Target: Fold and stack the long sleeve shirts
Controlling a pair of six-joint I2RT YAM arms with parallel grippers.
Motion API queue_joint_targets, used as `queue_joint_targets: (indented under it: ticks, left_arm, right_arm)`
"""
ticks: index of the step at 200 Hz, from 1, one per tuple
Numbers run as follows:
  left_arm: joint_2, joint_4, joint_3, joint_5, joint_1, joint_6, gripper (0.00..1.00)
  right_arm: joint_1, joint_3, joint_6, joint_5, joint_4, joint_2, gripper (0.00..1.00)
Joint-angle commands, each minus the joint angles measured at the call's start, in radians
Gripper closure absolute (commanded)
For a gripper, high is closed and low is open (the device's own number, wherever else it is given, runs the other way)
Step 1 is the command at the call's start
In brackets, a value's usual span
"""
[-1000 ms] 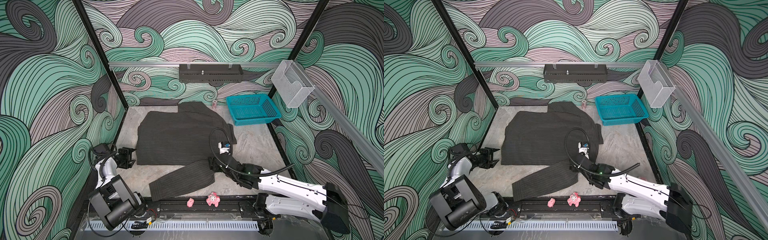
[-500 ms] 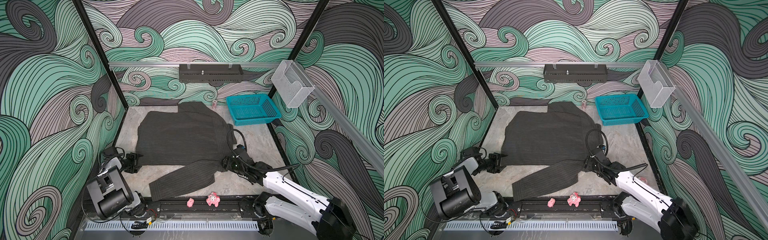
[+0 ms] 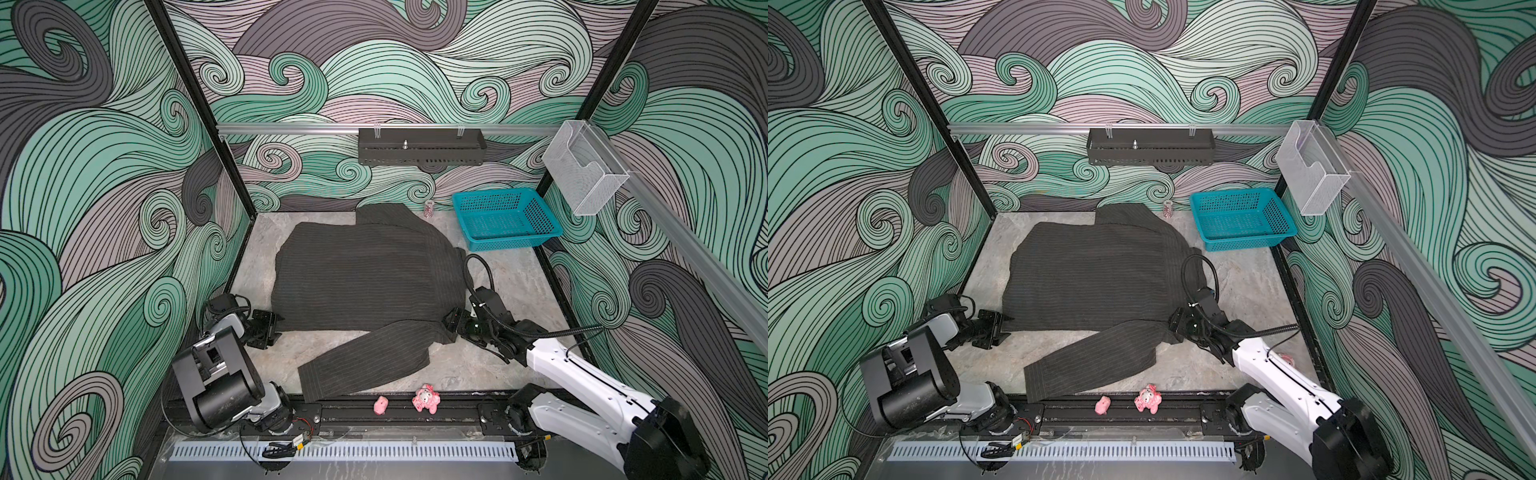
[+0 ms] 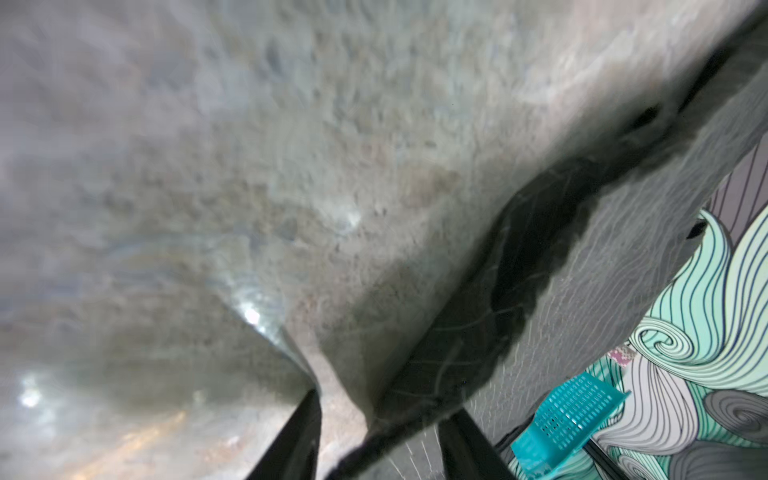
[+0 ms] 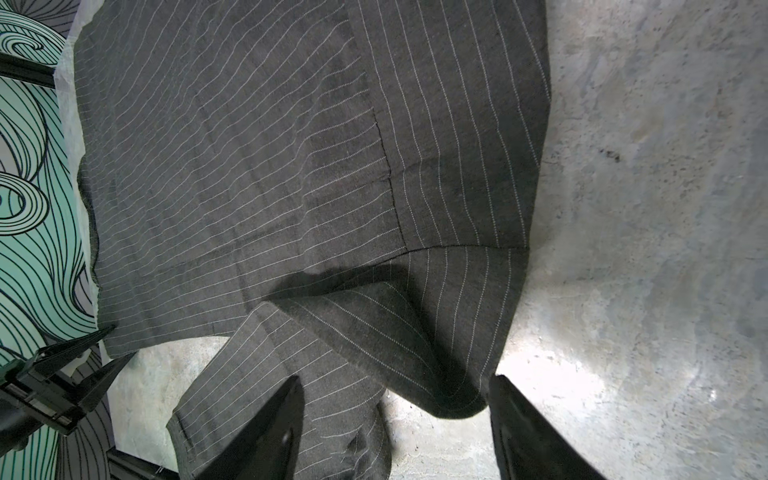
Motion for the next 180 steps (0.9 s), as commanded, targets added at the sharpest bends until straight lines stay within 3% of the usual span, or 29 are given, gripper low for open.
queue_joint_targets:
  ticks: [1,21,48,103,180]
  left_arm:
    - [-0.018,0.038,-0.006,-0.075,-0.006,-0.029,0.57]
    - [-0.022,0.057,0.001,-0.069,-0.006,-0.043,0.7]
    - [-0.041,0.041,0.01,-0.052,-0.007,-0.033,1.0]
    - [-0.111,-0.039,0.02,-0.031,-0.007,-0.004,1.0]
    - [-0.107,-0.043,0.021,-0.012,-0.006,0.005,1.0]
  right_arm:
    - [-0.019,-0.01,-0.022,-0.039,0.005,-0.008,0.29]
    - [-0.03,-0.01,-0.025,-0.05,0.0,-0.015,0.3]
    - [-0.041,-0.011,-0.026,-0.064,-0.019,-0.035,0.3]
    - [-0.051,-0.074,0.038,-0.131,0.008,-0.035,0.27]
    - [-0.05,-0.128,0.054,-0.195,0.182,0.143,0.26]
